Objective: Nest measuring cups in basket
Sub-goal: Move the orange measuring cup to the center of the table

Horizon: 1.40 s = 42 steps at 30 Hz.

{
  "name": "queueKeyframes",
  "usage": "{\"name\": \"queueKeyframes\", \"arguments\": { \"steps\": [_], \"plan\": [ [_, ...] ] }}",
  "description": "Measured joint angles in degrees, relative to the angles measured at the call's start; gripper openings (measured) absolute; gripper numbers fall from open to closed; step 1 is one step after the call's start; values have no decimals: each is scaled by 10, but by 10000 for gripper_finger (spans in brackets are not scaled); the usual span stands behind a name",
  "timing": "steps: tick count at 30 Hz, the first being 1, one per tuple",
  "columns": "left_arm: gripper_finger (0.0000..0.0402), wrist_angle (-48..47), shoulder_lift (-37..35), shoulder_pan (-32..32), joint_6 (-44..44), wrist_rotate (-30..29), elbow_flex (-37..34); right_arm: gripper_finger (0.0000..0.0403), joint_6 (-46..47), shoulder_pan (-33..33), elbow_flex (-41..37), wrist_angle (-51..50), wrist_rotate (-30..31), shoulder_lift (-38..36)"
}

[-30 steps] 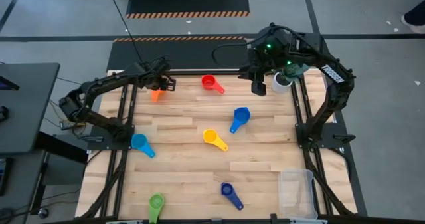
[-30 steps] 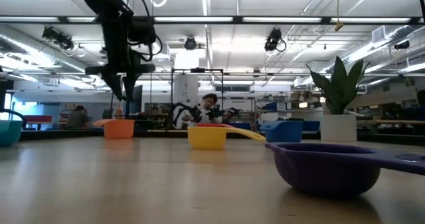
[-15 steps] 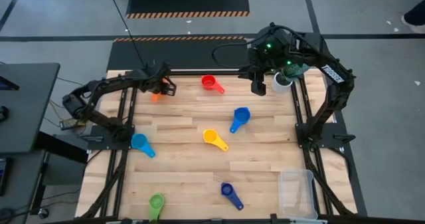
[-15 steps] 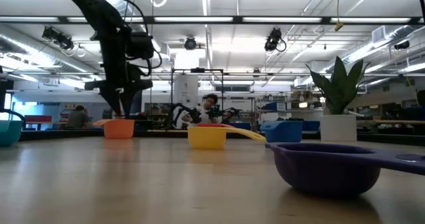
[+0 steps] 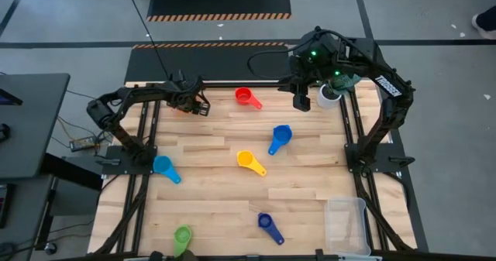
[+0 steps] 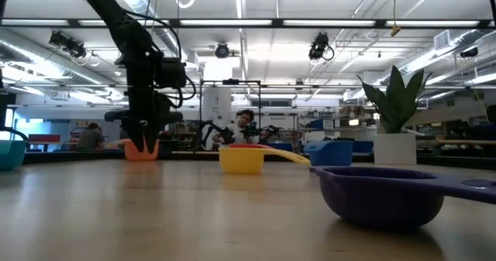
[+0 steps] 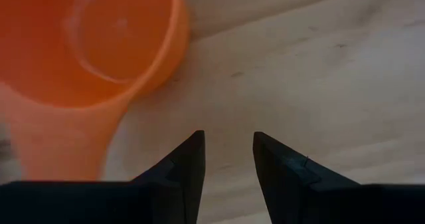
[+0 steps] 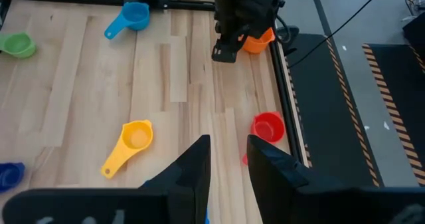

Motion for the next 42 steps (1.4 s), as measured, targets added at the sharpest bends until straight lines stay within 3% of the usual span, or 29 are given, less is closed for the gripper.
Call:
{"name": "queueKeyframes", "arguments": {
  "steps": [6, 13, 25, 35, 42],
  "plan": [
    [135, -16, -5, 0, 26, 17, 61, 104, 0, 0, 0, 1, 0, 0],
    [135, -73, -5, 0, 54, -69, 128, 104, 1, 0, 0, 1, 0, 0],
    [135, -90, 0, 10, 57, -78, 94, 104, 1, 0, 0, 0, 0, 0],
    [135, -97, 0, 24, 155, -82, 92, 104, 2, 0, 0, 0, 0, 0],
    [135, -99, 0, 23, 178, -81, 91, 104, 2, 0, 0, 0, 0, 0]
  ]
}}
